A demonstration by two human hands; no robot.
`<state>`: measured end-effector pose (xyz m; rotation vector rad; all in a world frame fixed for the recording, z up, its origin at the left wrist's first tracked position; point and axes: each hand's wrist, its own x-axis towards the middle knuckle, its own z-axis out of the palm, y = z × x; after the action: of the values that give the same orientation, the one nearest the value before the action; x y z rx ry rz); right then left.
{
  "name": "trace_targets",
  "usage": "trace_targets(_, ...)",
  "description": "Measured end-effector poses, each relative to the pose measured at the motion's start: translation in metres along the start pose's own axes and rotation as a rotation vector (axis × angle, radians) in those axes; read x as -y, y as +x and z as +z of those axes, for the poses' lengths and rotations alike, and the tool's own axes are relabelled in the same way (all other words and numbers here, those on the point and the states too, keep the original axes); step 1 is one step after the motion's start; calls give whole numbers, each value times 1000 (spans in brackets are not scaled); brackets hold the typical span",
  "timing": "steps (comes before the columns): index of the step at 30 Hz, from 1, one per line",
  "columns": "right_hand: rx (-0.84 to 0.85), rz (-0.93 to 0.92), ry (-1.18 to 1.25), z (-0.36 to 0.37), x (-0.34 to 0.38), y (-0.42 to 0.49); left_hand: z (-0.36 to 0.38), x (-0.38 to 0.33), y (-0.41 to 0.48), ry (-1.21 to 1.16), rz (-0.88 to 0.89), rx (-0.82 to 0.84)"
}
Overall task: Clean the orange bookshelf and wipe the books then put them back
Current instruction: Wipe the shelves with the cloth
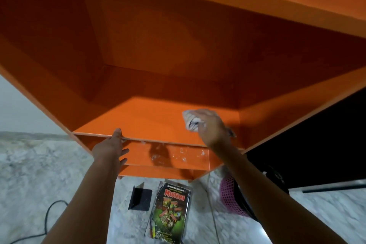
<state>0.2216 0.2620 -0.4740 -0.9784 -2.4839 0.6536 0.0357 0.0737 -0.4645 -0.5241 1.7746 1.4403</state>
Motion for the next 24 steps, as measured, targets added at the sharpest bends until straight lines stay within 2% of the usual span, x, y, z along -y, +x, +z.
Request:
trace_targets(3,257,-198,107,17,50,-52,-4,1,4,25,14,26)
trace_targets(5,235,-288,157,30,62,-87,-8,4,6,49,41,37)
trace_targets(6,136,-252,189,38,61,-102,-10,6,6,50,59,31)
trace_targets(7,-30,-136,226,44,61,-115,-14,7,6,51,75,21)
trace_targets(10,-614,524,237,48,56,-131,-25,8,9,57,130,-87)
trace_targets(11,-730,694,304,46,53,-127,-31,6,8,79,176,-122)
trace_targets(13,-875,819,410,44,38,-115,-45,-1,11,169,336,-148)
trace_targets(15,-935,851,440,46,27,-98,-60,-8,16,263,523,-128)
trace_targets(17,-946,909,449,52,30,-83,-75,-15,20,336,631,-114)
trace_targets(19,-959,915,483,62,43,-77,-91,-19,22,393,669,-94)
trace_targets(24,-887,755,461,115,95,-71,-120,-30,28,419,684,81)
